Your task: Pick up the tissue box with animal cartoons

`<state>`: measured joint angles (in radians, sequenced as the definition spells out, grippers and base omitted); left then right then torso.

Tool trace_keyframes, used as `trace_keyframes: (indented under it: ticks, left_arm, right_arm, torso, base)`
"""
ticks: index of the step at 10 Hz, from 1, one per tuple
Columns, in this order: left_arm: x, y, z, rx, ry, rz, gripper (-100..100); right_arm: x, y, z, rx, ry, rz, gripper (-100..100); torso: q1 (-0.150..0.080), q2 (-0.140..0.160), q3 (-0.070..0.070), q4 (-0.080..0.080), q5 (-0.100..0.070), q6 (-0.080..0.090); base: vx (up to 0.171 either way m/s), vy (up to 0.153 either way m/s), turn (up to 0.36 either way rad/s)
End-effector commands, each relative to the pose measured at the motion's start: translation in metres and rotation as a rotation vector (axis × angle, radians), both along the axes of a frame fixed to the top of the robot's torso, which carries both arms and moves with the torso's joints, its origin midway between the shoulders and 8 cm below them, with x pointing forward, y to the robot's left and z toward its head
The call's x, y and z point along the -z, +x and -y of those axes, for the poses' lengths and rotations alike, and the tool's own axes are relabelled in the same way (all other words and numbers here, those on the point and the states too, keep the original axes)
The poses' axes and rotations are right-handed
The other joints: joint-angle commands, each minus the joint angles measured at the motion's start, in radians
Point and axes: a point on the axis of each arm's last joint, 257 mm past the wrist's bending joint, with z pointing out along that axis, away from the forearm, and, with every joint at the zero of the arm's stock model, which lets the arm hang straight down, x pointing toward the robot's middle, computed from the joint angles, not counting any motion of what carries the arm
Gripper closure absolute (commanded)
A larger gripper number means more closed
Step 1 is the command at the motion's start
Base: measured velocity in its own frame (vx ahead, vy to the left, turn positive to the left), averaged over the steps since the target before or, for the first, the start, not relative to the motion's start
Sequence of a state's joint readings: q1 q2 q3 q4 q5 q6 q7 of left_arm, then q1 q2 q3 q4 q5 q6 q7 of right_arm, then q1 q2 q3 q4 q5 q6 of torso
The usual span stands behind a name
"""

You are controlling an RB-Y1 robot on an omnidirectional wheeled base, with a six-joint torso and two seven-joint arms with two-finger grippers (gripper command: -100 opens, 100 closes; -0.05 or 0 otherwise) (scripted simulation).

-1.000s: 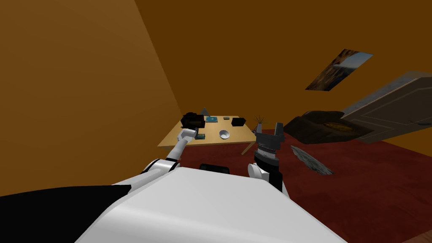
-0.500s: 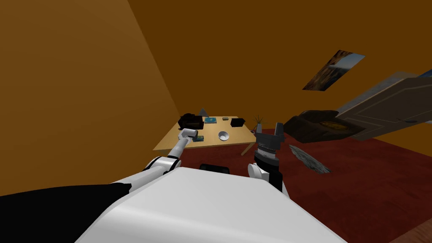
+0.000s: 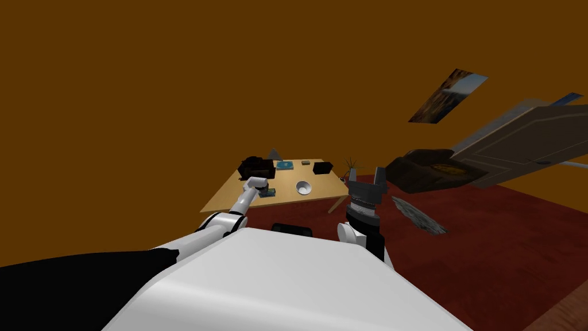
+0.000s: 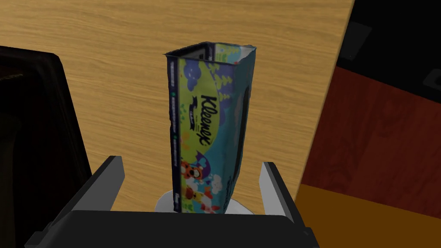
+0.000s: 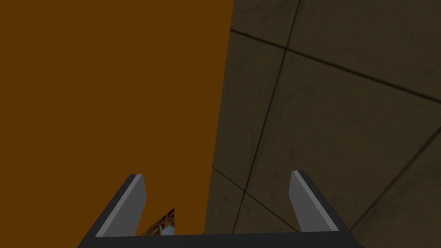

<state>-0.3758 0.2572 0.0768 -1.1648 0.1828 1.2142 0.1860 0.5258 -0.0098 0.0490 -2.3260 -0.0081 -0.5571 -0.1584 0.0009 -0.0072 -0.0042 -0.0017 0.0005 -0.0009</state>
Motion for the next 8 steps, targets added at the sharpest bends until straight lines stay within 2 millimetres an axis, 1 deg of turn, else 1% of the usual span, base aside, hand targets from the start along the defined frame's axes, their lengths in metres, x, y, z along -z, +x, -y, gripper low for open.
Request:
trace_keyframes:
  ticks: [1, 2, 3, 4, 5, 8]
  left_arm:
    - [0.014, -0.018, 0.0, -0.019, -0.014, -0.062, -100]
    - [0.022, -0.028, 0.0, -0.026, -0.02, -0.093, -100]
    - [0.015, -0.02, 0.0, -0.02, -0.015, -0.069, -100]
    - [0.016, -0.022, 0.0, -0.022, -0.016, -0.075, 0]
    - [0.025, -0.024, 0.001, -0.022, -0.016, -0.073, -100]
    - [0.038, -0.029, 0.001, -0.022, -0.016, -0.069, -100]
  right_arm:
    - [0.0, 0.0, 0.0, 0.0, 0.0, 0.0, 0]
    - [0.0, 0.0, 0.0, 0.0, 0.0, 0.0, 0]
    - [0.0, 0.0, 0.0, 0.0, 0.0, 0.0, 0]
    - [0.0, 0.0, 0.0, 0.0, 0.0, 0.0, 0]
    - [0.0, 0.0, 0.0, 0.0, 0.0, 0.0, 0]
    - [0.0, 0.0, 0.0, 0.0, 0.0, 0.0, 0]
  torso:
    - [0.0, 0.0, 0.0, 0.0, 0.0, 0.0]
    - [0.001, -0.001, 0.0, 0.0, 0.0, 0.0]
    - [0.001, -0.001, 0.0, 0.0, 0.0, 0.0]
    - [0.0, 0.002, 0.001, 0.0, 0.0, 0.0]
    - [-0.001, 0.004, 0.002, 0.001, 0.0, 0.0]
    - [-0.001, 0.004, 0.002, 0.001, 0.0, 0.0]
  base:
    - [0.099, 0.029, -0.065]
    - [0.108, 0.032, -0.046]
    - [0.047, 0.013, -0.006]
    - [0.009, 0.003, 0.001]
    - [0.021, 0.005, -0.004]
    - [0.03, 0.006, -0.002]
